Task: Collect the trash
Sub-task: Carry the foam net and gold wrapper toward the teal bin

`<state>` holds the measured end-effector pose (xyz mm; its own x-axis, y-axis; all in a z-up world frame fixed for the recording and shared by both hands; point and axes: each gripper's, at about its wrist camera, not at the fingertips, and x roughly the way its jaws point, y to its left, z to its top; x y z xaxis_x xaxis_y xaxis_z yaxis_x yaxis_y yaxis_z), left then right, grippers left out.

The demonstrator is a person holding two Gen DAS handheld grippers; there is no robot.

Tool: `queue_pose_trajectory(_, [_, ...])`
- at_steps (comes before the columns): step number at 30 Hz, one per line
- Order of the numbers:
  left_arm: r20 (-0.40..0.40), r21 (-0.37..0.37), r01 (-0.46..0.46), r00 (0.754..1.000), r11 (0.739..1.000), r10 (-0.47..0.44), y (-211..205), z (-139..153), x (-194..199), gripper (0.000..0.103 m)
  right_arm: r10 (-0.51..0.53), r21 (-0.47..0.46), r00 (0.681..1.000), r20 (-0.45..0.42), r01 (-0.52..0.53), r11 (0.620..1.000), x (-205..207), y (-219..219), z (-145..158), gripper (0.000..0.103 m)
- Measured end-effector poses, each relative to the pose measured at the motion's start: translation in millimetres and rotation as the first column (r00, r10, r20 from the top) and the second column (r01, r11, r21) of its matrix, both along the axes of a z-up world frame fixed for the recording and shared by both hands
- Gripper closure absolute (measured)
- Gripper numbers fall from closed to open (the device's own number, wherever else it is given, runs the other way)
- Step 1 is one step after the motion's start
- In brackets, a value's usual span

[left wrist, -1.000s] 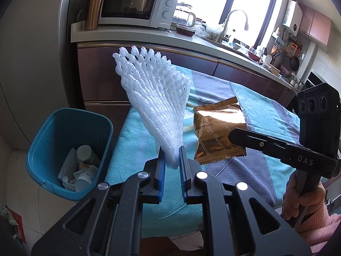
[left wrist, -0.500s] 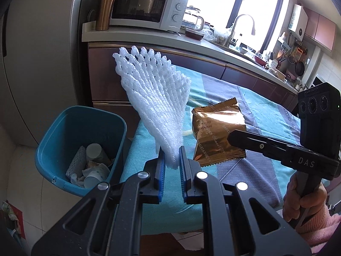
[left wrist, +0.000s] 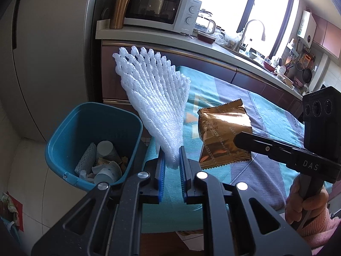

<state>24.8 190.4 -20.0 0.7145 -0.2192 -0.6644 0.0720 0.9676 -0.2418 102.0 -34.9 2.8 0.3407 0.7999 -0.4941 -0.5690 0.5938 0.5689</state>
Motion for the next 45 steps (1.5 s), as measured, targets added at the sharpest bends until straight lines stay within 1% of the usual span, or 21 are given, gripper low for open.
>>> queue_pose_trajectory(23, [-0.011, -0.002, -0.075, 0.997, 0.997, 0.075, 24, -4, -4, 0.090, 0.049, -0.009, 0.999, 0.006, -0.049, 0.999, 2, 8, 1, 0.101])
queue_pose_trajectory(38, [-0.016, -0.006, -0.108, 0.994, 0.994, 0.108, 33, -8, -7, 0.090, 0.086, -0.017, 0.996, 0.001, -0.086, 0.996, 12, 21, 2, 0.101])
queue_pose_trajectory(45, [-0.022, -0.011, -0.138, 0.990, 0.990, 0.138, 42, -10, -9, 0.090, 0.110, -0.018, 0.994, -0.008, -0.111, 0.994, 18, 32, 1, 0.101])
